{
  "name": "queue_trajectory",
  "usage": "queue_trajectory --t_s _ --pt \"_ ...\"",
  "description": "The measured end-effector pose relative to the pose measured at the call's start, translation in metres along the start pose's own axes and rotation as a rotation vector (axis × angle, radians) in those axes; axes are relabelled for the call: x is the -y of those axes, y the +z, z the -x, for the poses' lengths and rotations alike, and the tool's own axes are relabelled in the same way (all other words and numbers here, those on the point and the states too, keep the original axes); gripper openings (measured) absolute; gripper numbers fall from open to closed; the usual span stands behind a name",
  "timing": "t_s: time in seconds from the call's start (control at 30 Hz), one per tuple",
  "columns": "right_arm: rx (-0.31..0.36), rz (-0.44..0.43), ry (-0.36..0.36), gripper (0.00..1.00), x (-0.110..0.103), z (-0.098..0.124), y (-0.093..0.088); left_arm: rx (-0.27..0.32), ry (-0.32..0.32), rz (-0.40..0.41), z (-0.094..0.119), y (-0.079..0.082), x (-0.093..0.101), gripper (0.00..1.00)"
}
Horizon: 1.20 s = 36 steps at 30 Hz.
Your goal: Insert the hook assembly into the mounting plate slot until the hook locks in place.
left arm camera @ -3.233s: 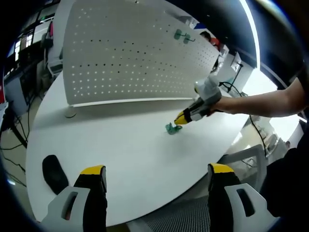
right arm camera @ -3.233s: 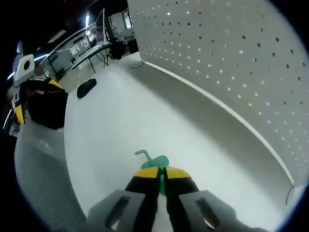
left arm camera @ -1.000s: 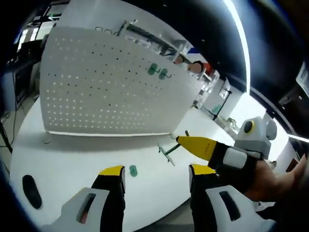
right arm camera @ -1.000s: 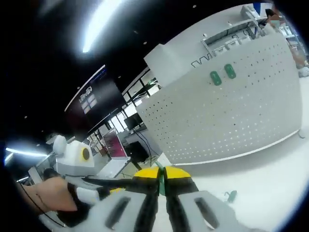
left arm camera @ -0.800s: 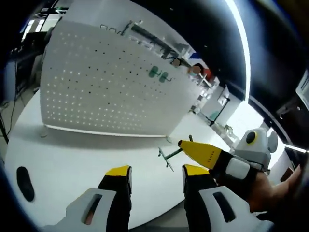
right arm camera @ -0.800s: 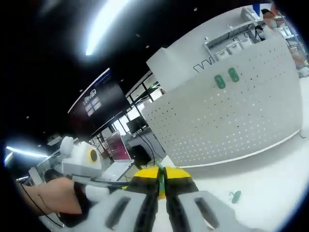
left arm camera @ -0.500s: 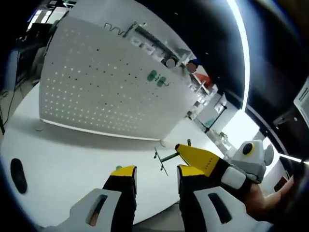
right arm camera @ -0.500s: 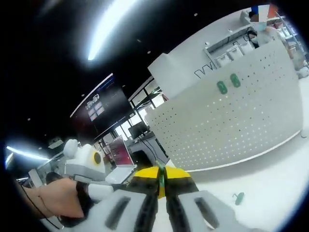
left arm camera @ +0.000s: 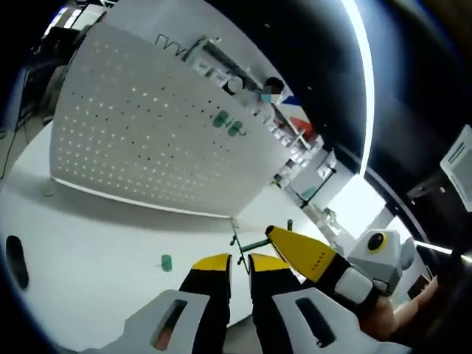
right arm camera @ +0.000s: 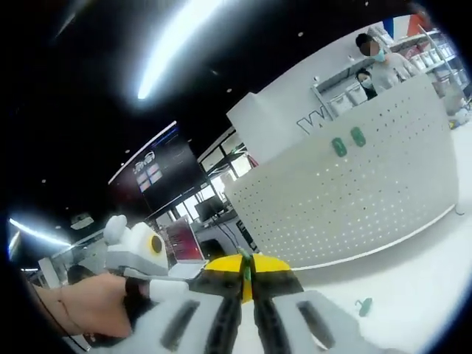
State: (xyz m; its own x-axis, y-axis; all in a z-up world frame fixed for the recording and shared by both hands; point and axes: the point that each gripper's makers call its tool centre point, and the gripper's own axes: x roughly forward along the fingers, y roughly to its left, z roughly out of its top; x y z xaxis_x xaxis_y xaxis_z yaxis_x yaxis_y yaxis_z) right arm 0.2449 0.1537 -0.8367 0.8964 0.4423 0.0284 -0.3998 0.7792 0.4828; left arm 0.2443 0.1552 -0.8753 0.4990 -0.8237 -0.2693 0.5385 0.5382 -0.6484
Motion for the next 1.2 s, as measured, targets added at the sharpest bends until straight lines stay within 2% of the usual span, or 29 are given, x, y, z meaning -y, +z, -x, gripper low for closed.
queue_trajectory --t_s 0.27,0.57,0.67,0.77,0.83,0.87,0.9,1.0,1.1,1.2 --pt "0.021 0.047 0.000 0.01 -0.005 0.002 0.002 0.029 -0.015 0.038 0.003 0.005 0.000 0.03" --pt "0.001 0.087 0.016 0.01 -0.009 0.000 0.006 0.027 -0.024 0.049 0.005 0.008 0.002 0.01" --pt "-0.032 0.103 0.027 0.01 -0.010 -0.003 0.006 0.036 -0.004 0.001 0.006 0.013 0.000 0.01" --pt "-0.083 0.082 0.060 0.03 -0.012 -0.004 0.005 0.027 0.001 -0.014 0.007 0.014 -0.002 0.01" --pt "-0.093 0.076 0.078 0.05 -0.012 -0.003 0.008 0.013 0.040 -0.065 0.009 0.014 -0.011 0.01" --pt "-0.128 0.075 0.103 0.05 -0.014 -0.001 0.005 0.011 0.061 -0.093 0.011 0.015 -0.015 0.01" --pt "-0.131 0.081 0.101 0.06 -0.012 -0.001 0.006 -0.002 0.081 -0.137 0.012 0.015 -0.018 0.01" --pt "-0.184 0.095 0.127 0.08 -0.009 0.002 0.002 -0.027 0.117 -0.206 0.014 0.014 -0.021 0.01" --pt "-0.233 0.083 0.142 0.09 -0.005 0.002 -0.007 -0.049 0.145 -0.335 0.013 0.012 -0.021 0.01" --pt "-0.241 0.033 0.144 0.09 -0.002 0.001 -0.012 -0.054 0.138 -0.352 0.010 0.010 -0.016 0.01"
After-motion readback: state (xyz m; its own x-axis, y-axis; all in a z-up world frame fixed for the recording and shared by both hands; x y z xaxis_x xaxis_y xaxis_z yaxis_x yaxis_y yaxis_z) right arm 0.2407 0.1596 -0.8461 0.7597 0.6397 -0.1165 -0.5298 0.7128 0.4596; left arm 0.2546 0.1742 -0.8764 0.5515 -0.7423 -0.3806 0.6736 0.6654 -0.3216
